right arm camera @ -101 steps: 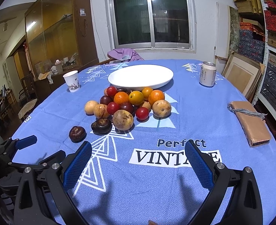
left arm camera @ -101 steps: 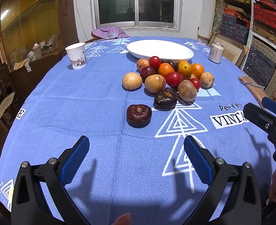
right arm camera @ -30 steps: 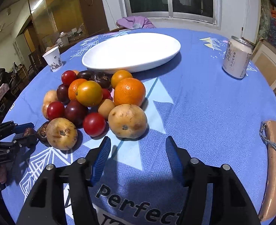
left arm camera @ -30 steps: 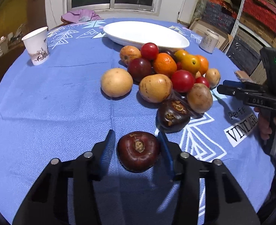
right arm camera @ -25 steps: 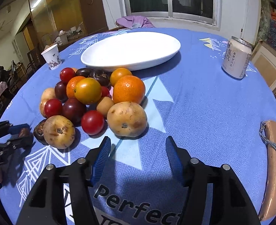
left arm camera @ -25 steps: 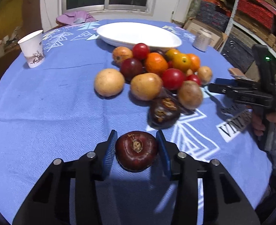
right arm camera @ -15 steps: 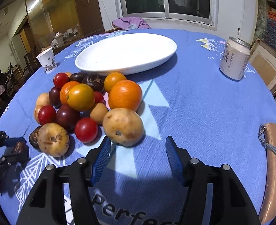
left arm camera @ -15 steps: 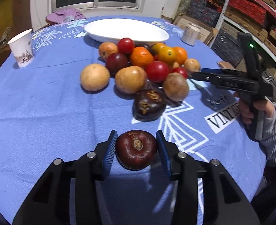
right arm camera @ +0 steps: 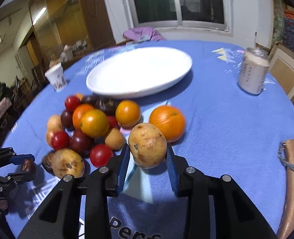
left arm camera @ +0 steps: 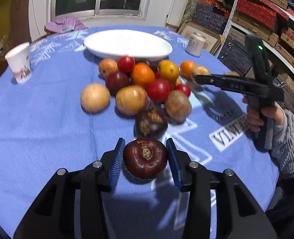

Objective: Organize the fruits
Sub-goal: 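Carry the apple and pear to the white plate and release them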

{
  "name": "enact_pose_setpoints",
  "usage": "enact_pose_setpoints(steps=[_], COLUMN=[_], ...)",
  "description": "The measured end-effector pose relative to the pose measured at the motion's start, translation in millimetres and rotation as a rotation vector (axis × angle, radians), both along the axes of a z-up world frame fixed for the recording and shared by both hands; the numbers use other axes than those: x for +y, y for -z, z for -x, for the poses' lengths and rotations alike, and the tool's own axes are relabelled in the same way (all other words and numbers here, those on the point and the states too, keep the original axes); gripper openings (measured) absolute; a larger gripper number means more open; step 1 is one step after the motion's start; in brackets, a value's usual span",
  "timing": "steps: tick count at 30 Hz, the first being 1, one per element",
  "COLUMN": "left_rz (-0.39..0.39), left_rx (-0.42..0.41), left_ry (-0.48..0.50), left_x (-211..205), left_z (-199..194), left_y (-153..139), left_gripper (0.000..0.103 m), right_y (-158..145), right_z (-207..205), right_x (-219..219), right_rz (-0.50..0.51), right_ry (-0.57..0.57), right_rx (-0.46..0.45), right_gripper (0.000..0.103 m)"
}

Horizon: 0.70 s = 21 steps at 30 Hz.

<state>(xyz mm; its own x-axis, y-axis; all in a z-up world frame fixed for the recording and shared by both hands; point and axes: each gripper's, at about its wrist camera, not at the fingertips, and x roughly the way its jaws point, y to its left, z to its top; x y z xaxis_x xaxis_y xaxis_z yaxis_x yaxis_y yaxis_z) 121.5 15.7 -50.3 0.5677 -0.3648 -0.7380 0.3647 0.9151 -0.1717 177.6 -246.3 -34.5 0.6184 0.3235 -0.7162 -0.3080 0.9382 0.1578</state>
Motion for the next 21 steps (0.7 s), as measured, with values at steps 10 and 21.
enact_pose_setpoints(steps=[10, 21], left_rz=[-0.019, 0.059], left_rx=[-0.093, 0.056], left_ry=[-0.095, -0.146], left_x=[-18.8, -25.1], left_z=[-148.6, -244.0], left_y=[-72.9, -13.8], left_gripper=[0.042, 0.047], right_y=[-48.3, -9.0], right_z=[-80.9, -141.9], right_x=[18.7, 66.2], right_rz=[-0.064, 0.07], right_ry=[0.043, 0.012], right_rx=[-0.008, 0.007], right_gripper=[0.037, 0.038])
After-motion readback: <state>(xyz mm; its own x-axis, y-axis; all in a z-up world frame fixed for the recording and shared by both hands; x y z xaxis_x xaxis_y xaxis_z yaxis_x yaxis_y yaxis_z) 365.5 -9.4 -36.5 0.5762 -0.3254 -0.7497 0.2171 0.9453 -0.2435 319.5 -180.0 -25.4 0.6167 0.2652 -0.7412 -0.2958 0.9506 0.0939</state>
